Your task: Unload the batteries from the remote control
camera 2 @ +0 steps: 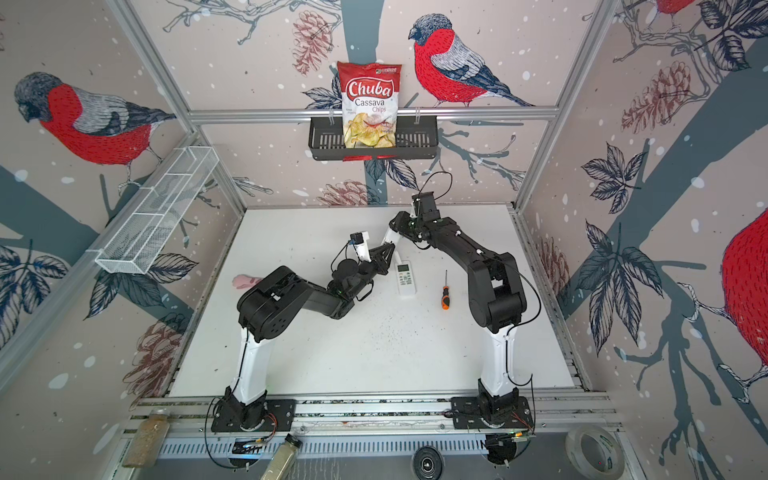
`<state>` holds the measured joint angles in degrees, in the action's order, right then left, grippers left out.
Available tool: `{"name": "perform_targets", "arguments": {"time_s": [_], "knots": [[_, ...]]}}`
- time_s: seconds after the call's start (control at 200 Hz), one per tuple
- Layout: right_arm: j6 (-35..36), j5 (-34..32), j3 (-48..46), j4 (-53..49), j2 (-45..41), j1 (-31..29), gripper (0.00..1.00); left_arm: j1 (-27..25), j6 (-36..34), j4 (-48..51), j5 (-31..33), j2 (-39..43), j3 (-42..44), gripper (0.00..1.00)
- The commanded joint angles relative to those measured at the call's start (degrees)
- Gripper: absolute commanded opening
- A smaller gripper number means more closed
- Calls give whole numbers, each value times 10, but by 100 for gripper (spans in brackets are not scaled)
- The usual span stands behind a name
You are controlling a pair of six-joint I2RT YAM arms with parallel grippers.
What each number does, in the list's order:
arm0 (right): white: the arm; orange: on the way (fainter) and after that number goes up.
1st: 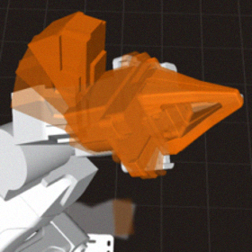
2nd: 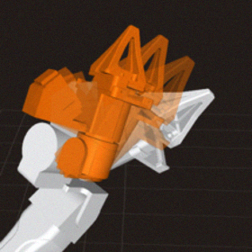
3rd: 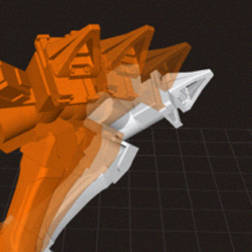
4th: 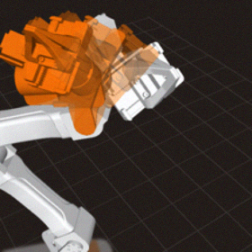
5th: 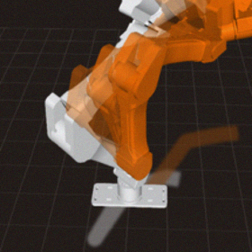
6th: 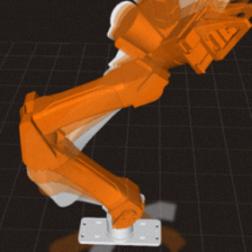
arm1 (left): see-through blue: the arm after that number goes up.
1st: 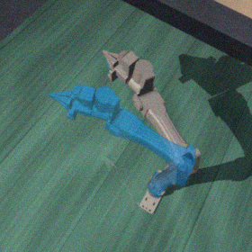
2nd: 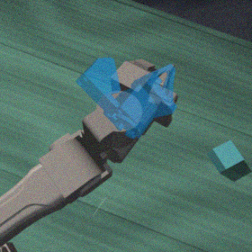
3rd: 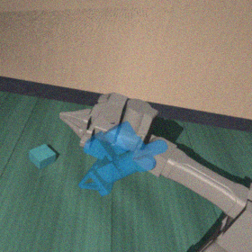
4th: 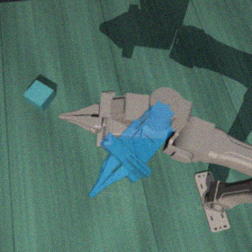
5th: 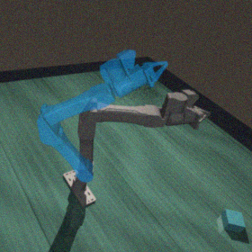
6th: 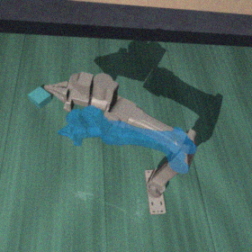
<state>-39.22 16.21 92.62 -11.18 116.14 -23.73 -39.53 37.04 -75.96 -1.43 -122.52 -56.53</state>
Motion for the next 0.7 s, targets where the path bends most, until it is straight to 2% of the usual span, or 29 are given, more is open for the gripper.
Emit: {"name": "perform_targets", "arguments": {"time_s": [0.0, 0.08, 0.29, 0.415, 0.575, 0.69], "knots": [[2, -2, 3, 9, 0, 0, 18, -1, -5, -10, -7, 4, -1, 23], [7, -4, 10, 2, 1, 0, 18, -1, -7, -19, -4, 19, 15, 25], [42, -13, 42, -48, 13, 0, 18, 3, -51, -11, 10, 115, 83, 55], [74, -13, 80, -94, 25, -4, 18, 21, -47, 11, 23, 187, 134, 70], [138, -35, 175, -200, 65, -27, 18, 48, -36, 144, 44, 282, 165, 86], [174, -56, 237, -271, 100, -51, 18, 55, -53, 261, 90, 355, 179, 90]]}}
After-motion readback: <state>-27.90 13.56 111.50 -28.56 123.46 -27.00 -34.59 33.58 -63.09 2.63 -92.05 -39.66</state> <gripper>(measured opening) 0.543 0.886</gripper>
